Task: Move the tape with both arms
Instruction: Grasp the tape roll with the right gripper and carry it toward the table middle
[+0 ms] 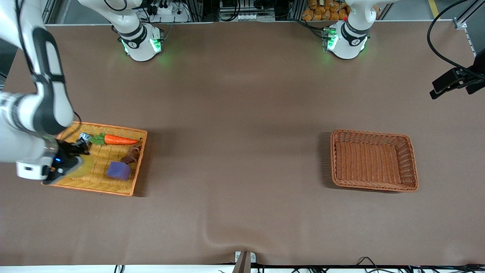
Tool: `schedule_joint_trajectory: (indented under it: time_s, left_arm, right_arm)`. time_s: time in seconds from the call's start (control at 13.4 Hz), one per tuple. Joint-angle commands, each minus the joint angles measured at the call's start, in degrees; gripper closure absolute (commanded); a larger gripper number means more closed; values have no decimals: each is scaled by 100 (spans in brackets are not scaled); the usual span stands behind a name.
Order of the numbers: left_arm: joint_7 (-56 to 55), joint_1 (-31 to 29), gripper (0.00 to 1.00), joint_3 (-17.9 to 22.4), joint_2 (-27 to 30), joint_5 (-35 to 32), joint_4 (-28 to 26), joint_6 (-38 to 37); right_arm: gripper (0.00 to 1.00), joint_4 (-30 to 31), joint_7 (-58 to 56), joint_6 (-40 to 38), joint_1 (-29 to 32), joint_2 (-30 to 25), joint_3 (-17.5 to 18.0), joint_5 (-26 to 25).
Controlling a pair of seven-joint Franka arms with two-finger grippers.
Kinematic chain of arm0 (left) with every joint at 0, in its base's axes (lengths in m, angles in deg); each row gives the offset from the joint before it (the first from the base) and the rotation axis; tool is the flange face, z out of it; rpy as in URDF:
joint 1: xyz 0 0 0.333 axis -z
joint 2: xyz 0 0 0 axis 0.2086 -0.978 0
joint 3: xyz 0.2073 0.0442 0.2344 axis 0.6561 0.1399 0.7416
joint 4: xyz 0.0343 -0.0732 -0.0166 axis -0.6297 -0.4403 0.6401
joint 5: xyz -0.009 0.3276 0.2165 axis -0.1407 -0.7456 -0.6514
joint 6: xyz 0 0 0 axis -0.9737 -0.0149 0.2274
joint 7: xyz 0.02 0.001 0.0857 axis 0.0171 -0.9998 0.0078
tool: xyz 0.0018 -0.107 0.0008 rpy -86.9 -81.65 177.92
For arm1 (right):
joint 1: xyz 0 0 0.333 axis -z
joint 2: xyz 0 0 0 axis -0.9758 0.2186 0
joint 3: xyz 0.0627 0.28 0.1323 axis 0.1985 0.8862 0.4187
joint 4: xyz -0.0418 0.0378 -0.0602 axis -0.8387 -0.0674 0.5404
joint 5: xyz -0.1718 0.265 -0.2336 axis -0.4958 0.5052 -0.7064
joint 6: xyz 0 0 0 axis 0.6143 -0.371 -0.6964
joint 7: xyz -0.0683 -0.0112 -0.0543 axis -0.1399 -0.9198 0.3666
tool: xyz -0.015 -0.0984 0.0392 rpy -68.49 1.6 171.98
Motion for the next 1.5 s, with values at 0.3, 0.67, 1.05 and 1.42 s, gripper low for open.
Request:
schedule_joint_trajectory:
  time_s: [0.3,0.67,1.05,1.42]
  left_arm:
    - [110,-34,0,-3,13,-19,86,-75]
    - [154,-34,0,-3,4,-19,94,-75]
    - [146,-17,0,-11,-31,-19,94,-31]
    - [146,53,0,-11,-49,-54,77,-31]
  right_arm:
    - [100,-829,3505,-873,-2457,-409,-2,163]
    - [100,-1259,7271,724,-4569,757,-2,445]
    - [100,-1936,8706,2130,-5353,2331,130,717]
    - [36,-1928,9174,2441,-5608,2579,148,727]
